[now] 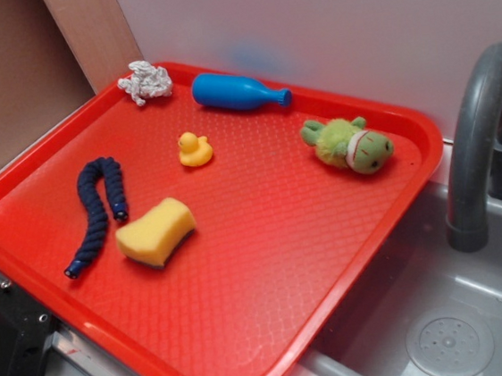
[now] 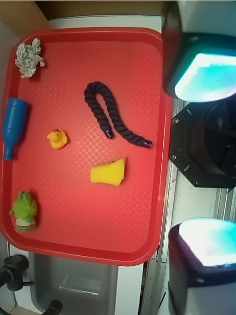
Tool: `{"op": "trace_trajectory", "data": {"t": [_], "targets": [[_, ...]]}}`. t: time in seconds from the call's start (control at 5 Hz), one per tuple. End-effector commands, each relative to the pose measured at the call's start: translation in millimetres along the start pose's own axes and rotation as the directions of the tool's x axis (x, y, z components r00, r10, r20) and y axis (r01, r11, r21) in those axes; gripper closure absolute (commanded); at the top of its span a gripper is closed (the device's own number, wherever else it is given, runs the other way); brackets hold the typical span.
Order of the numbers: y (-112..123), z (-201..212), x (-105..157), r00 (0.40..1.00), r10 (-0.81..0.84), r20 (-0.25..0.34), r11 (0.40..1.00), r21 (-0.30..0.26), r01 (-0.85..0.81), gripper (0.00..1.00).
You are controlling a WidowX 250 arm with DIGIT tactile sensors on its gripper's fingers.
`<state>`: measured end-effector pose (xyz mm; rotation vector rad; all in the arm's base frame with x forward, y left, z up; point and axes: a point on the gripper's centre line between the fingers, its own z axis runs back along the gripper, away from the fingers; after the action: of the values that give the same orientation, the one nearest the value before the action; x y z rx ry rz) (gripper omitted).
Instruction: Grab the green animal.
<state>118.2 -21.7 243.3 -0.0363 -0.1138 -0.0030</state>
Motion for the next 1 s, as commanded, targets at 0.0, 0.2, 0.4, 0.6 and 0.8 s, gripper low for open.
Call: {"op": "trace_trajectory", "data": {"t": [0.0,0.2,0.4,0.6,0.8], "targets": [[0,0,0,1.0,0.0,0.0,1.0,0.0,0.0,0.0],[-15,-8,43,0.998,-0.059,0.031,0.998,0.021,0.058,0.0],[-24,-19,83,0.991,-0.129,0.046,0.988,0.086,0.124,0.0],[-33,-31,116,0.958,-0.278,0.073,0.949,0.173,0.263,0.0],[-43,-47,140,0.864,-0.504,0.009,0.833,0.268,0.484,0.0]]}}
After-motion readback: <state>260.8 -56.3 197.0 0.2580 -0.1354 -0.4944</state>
